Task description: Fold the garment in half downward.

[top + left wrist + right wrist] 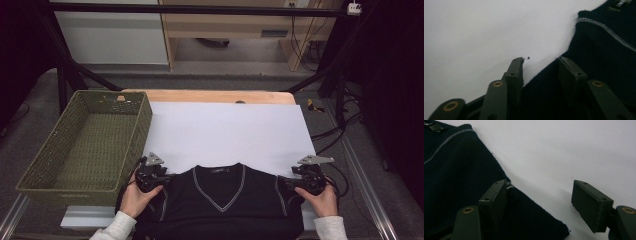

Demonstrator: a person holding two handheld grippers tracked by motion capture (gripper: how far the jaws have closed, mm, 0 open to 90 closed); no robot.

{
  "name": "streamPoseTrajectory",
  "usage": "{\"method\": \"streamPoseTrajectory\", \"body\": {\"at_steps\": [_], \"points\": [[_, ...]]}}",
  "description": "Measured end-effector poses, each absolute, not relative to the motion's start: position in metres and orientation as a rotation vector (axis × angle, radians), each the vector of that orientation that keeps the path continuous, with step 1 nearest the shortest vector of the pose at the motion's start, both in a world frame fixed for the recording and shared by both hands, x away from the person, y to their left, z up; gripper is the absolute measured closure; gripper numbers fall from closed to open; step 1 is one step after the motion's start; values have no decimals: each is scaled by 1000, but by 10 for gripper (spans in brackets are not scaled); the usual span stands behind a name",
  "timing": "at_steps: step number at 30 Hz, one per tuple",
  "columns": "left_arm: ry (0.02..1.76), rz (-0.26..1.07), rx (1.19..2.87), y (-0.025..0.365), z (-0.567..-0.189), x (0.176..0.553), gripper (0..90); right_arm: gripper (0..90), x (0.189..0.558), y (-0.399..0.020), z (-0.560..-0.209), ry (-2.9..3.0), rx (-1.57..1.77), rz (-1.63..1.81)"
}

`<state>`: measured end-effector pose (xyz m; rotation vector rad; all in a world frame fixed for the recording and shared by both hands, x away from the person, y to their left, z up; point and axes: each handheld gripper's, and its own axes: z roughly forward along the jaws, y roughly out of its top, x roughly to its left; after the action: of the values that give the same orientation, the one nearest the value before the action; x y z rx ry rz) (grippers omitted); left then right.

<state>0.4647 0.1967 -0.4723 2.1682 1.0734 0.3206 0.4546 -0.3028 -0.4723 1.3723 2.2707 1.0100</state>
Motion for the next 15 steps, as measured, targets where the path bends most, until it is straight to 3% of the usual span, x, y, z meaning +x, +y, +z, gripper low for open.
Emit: {"method": "streamPoseTrajectory", "body": {"at_steps": [6, 12, 15], "points": [[1057, 296, 2185, 197, -471, 459, 603, 346, 453, -305, -470, 2289, 1380, 996], [1054, 244, 2187, 197, -470, 456, 715, 351, 450, -308, -474, 2317, 1389, 943], [1044, 237, 2200, 196, -470, 455, 758, 411, 448, -308, -473, 2324, 1390, 940]]}}
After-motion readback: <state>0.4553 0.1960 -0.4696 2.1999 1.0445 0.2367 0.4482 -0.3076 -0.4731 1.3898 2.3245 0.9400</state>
